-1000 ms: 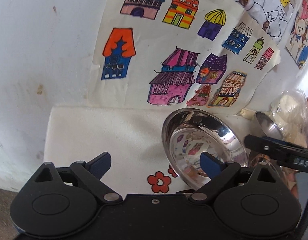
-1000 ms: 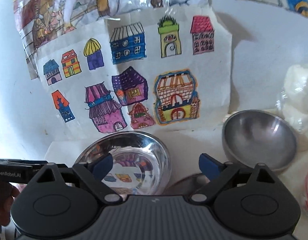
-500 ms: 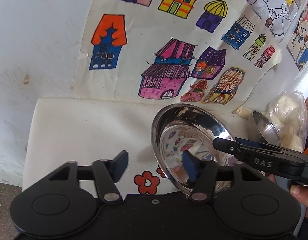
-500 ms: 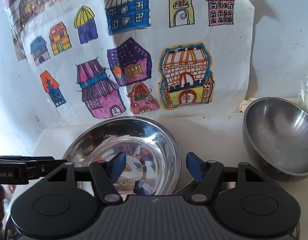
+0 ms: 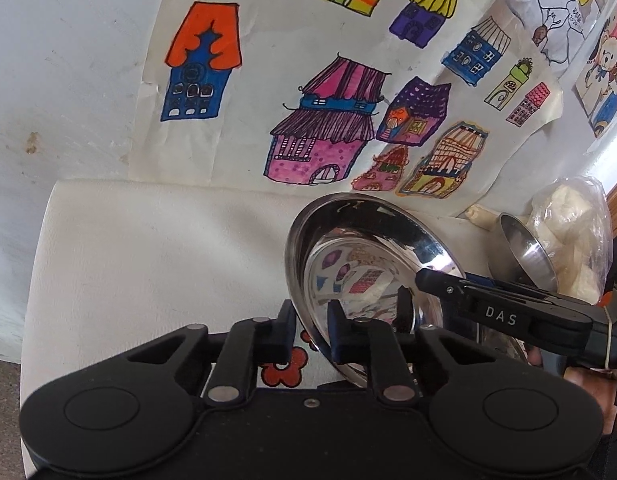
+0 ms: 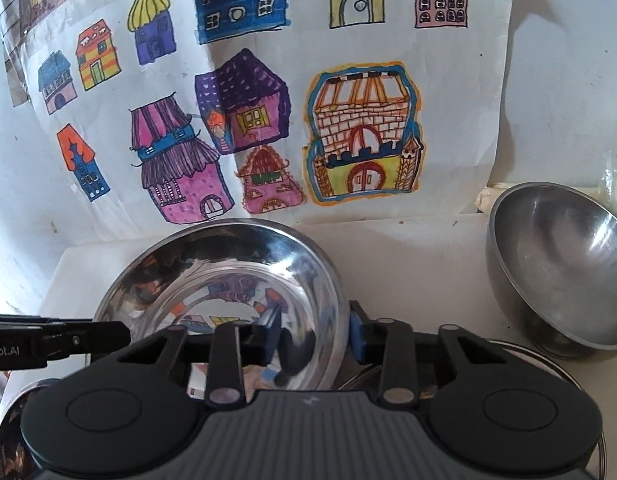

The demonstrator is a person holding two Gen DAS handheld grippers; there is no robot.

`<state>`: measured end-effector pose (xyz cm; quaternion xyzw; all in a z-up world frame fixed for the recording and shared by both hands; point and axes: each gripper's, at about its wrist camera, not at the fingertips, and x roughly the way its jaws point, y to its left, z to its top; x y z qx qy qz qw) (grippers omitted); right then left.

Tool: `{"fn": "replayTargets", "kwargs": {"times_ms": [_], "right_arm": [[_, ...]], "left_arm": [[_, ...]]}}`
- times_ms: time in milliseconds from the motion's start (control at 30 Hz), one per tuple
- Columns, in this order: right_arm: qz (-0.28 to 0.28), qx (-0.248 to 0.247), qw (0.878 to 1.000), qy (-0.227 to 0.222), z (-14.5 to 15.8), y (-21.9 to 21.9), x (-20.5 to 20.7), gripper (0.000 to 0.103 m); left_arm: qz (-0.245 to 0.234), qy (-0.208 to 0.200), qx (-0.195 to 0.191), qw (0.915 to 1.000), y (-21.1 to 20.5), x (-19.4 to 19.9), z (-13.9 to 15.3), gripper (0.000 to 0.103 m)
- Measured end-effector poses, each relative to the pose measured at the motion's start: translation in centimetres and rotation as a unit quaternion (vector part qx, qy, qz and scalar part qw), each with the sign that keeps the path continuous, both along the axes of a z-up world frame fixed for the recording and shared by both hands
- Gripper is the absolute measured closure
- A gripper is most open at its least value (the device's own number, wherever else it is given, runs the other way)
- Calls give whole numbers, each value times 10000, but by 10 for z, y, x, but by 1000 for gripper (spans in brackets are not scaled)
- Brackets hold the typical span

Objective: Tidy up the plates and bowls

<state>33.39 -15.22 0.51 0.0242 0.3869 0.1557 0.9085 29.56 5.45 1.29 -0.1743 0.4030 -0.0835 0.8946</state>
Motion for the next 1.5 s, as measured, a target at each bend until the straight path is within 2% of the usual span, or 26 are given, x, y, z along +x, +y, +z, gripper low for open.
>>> {"fn": "replayTargets", "kwargs": {"times_ms": [267,467,733,933,1200,1500], "right_arm": [[-181,65,9998,10,-1,-4,1,83],[-262,419,9988,66,-1,-10,-1,86],[-313,797,9962,-156,18,-12,-15,89],[-218,1092,9934,-289,39,-21,-49,89],[-28,1407,9899,-198,48,-15,-118,89],[-59,1220,9923,-221,41,-5,-160,89]], "left_arm": [[181,-45,-82,9998,5,1,-1,90],[355,-212,-236,9989,15,-1,7,91],[398,-547,-400,9969,25,-15,29,92],[189,-627,-474,9967,36,-52,36,92],[9,-544,-129,9984,47,-104,30,92],[-84,-484,162,9987,43,-135,21,92]]}}
